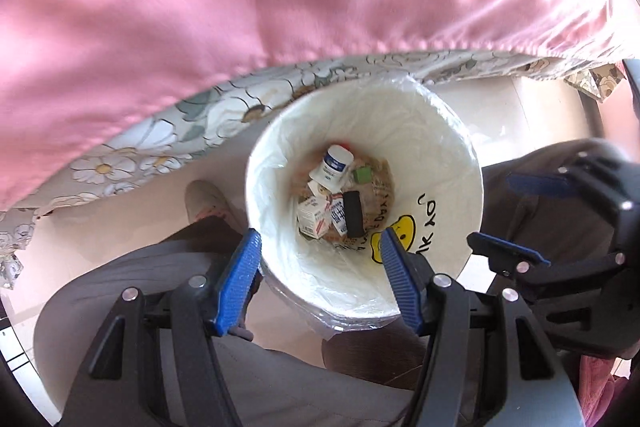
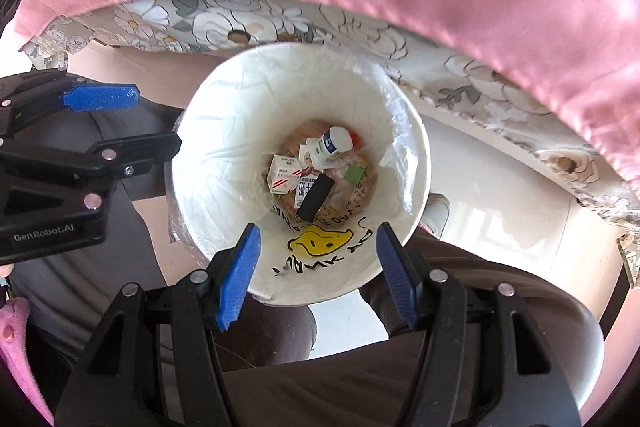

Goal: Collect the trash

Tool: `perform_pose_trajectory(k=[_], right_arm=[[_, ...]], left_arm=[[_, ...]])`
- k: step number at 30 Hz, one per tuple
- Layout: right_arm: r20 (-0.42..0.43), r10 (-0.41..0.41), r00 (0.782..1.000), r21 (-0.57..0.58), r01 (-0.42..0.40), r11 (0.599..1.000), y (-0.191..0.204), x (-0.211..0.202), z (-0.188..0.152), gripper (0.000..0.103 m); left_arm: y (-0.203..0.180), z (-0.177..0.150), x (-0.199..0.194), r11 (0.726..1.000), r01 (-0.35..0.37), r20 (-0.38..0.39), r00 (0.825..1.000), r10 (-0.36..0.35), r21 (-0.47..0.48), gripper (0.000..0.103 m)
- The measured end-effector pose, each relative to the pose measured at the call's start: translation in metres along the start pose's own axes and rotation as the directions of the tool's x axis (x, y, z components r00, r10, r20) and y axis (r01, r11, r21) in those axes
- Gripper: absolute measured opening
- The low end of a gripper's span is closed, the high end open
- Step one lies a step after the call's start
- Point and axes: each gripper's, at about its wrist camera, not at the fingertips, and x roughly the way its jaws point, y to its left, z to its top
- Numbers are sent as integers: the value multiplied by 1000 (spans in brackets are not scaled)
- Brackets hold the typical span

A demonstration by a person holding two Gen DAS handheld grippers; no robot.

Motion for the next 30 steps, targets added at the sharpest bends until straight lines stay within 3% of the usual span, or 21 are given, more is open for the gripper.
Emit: perform_pose_trajectory(k=[5, 9, 14, 18, 25, 27, 30], right_arm=[[119, -31, 992, -26, 34, 999, 5, -55, 2, 61], [226, -73, 971, -59, 88, 994, 14, -101, 1, 61], [368, -82, 926, -54, 109, 993, 24, -161, -1, 61], [469, -92, 878, -43, 127, 991, 29, -201, -12, 69], [570, -132, 811, -16, 172, 985, 44, -243, -40, 78], [585, -152, 797, 3, 185, 983, 45, -250, -49, 80], [608, -172, 775, 52, 178, 983, 44, -259, -63, 82]], left_arm=[[-1, -4, -52, 1000, -25, 124, 992, 27, -18, 64], [-7, -5, -95, 998, -65, 232, 971, 67, -17, 64], [-12, -13, -158, 992, -120, 377, 918, 121, -26, 66], [-20, -27, -200, 982, -181, 498, 847, 187, -62, 79], [-37, -55, -240, 958, -275, 591, 760, 272, -86, 88], [-39, -64, -250, 959, -267, 609, 745, 270, -98, 90], [-40, -77, -260, 965, -234, 623, 740, 255, -117, 91]])
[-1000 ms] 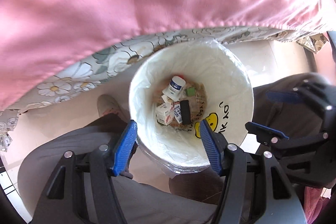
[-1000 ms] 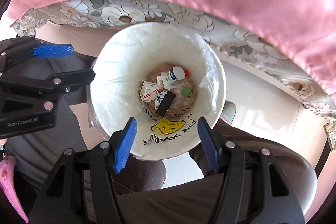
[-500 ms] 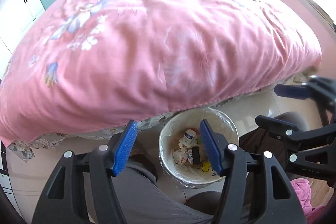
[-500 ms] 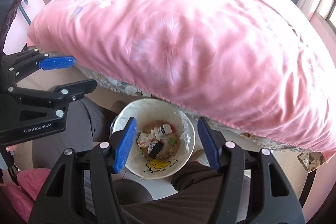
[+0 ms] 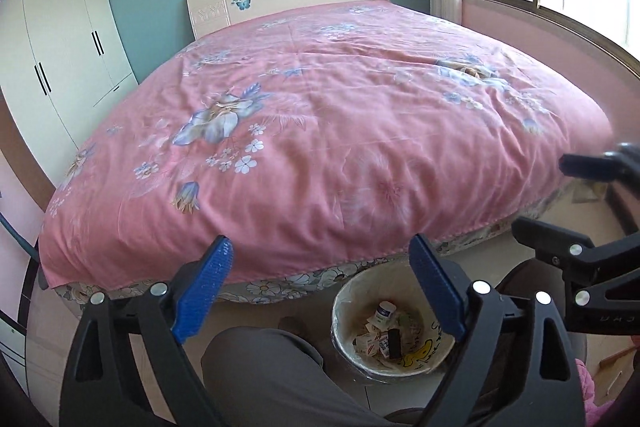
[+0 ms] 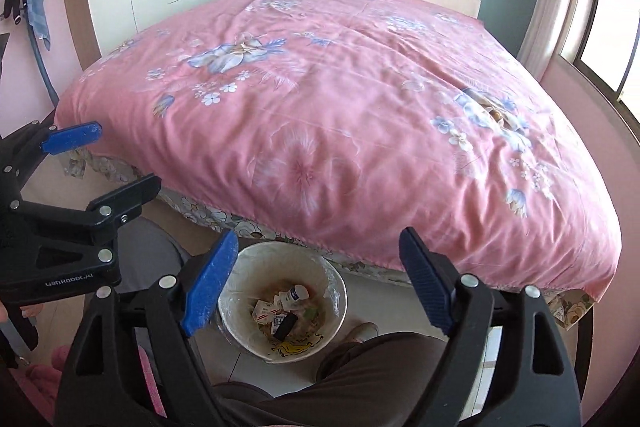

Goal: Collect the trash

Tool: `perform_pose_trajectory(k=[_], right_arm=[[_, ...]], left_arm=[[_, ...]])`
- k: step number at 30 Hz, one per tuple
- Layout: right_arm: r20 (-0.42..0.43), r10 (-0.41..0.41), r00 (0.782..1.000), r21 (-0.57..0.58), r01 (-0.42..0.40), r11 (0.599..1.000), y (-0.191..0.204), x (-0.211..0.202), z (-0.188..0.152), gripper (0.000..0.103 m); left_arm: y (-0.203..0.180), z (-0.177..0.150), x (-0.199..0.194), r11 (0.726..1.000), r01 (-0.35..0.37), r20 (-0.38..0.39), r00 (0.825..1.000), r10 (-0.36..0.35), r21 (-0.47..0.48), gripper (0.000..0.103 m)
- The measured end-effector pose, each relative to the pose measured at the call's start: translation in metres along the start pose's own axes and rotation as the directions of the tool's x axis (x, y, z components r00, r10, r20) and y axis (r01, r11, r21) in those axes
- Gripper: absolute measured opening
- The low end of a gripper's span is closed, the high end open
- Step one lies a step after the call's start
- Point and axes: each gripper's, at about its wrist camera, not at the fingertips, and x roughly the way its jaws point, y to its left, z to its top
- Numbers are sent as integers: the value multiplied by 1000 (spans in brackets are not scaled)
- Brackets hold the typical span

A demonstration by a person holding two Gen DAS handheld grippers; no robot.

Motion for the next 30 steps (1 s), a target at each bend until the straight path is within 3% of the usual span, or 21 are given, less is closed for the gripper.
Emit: perform_pose_trajectory(k=[5, 12, 18, 30], right_arm=[[59, -98, 993, 40, 96, 995, -5, -22, -20, 82], [158, -210, 965, 78, 200, 977, -4, -51, -44, 87], [195, -243, 950, 125, 221, 967, -3, -67, -54, 89], [139, -201, 970, 182, 174, 968, -6, -61, -67, 90]], left_arm=[[1, -15, -16, 1000, -7, 12, 1000, 7, -15, 93], [4, -35, -24, 999, -20, -17, 1000, 20, -32, 94], [7, -46, -35, 996, -25, -3, 1000, 25, -80, 94], [-6, -48, -52, 997, -65, 53, 996, 68, -47, 94]])
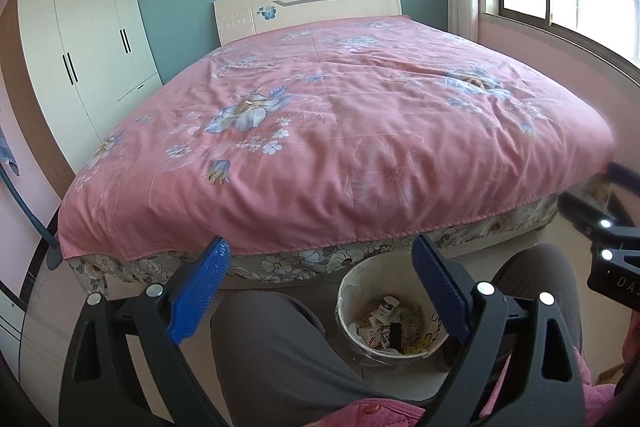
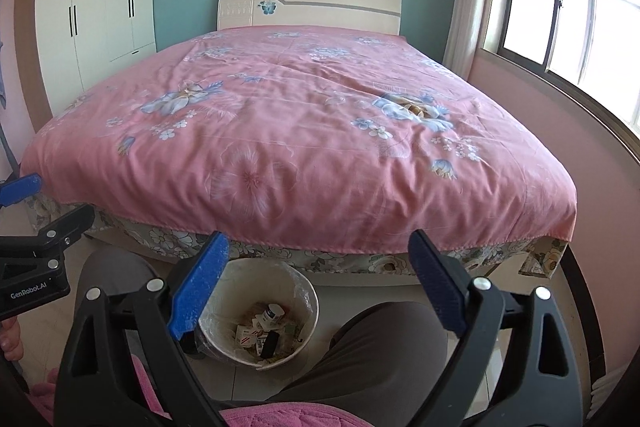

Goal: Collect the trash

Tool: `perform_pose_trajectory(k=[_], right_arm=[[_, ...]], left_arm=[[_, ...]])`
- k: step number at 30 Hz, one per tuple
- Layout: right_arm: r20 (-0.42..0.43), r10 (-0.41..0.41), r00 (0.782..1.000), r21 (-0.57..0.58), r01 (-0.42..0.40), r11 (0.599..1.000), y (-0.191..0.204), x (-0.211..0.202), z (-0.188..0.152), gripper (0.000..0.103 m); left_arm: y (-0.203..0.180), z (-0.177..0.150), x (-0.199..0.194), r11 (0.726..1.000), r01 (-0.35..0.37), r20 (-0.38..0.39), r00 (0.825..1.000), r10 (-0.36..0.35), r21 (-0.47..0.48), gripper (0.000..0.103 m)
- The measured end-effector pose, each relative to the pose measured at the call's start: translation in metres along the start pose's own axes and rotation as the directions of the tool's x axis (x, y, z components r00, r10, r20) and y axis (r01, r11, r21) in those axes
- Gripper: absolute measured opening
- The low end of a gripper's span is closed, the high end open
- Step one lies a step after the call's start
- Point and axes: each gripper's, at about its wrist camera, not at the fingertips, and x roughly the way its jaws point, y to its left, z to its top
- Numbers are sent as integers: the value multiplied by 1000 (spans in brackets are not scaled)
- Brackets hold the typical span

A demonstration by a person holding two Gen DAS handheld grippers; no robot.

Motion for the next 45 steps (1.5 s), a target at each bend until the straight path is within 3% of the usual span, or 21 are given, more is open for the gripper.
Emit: perform_pose_trajectory(k=[45], right_arm=[[-7, 19, 1000, -11, -19, 1000, 0, -1, -2, 90]], left_arm=[[-10, -3, -4, 999, 35, 0, 999, -35, 36, 94]])
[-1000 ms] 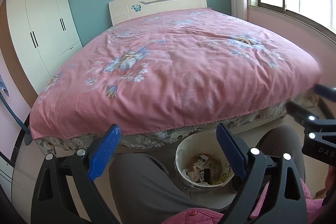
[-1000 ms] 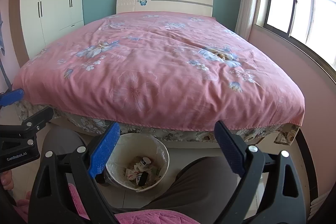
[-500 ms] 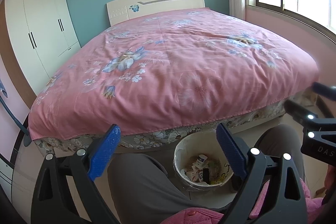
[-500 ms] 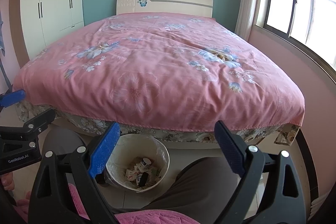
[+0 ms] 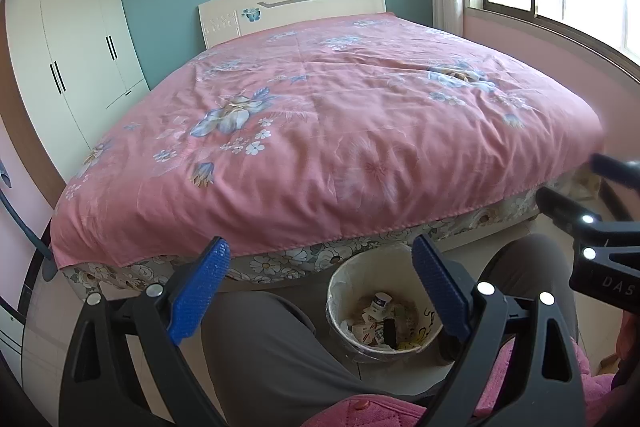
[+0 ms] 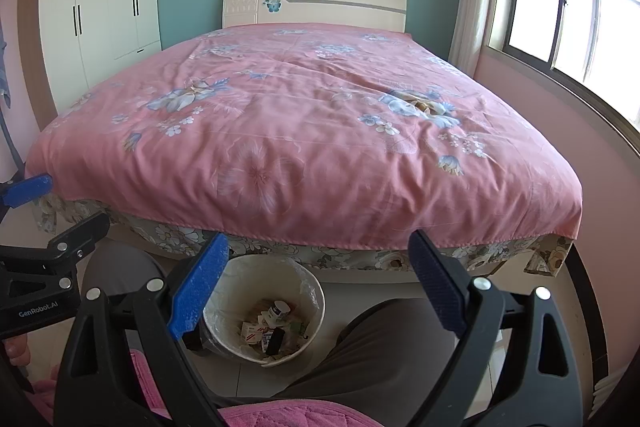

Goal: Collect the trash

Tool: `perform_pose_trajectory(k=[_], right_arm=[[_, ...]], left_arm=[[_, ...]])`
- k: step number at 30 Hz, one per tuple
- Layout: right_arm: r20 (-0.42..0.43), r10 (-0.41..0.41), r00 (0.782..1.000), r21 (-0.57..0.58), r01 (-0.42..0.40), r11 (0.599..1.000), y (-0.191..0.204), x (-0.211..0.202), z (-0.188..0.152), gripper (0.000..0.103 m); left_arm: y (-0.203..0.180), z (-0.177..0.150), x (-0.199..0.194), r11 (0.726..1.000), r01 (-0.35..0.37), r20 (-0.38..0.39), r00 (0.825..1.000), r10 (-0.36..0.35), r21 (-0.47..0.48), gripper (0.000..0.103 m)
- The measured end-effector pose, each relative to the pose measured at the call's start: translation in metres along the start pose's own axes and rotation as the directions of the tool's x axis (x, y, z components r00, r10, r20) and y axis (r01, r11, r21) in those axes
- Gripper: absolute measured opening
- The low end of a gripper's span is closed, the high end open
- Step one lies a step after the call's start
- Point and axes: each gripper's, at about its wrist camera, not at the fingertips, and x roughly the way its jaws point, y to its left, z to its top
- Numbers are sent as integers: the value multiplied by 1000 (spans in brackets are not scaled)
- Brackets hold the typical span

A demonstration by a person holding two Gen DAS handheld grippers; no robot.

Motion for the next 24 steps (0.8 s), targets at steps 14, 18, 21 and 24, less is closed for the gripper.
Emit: perform_pose_trajectory(k=[14, 18, 21, 24], right_arm=[[-6, 1, 1000, 4, -1, 1000, 1, 1, -1, 90], [-6, 2, 1000, 5, -2, 1000, 1, 1, -1, 90], [-10, 3, 1000, 3, -2, 1000, 1, 2, -1, 90], [-11, 4, 1000, 3, -4, 1000, 3, 1, -1, 90]], left_arm=[[-1, -1, 2, 1000, 12, -11, 1000, -12, 1, 94], [-1, -1, 2, 1000, 13, -12, 1000, -13, 2, 94], [-2, -2, 3, 1000, 12, -14, 1000, -12, 8, 94], [-3, -3, 4, 1000, 16, -18, 1000, -16, 7, 94]])
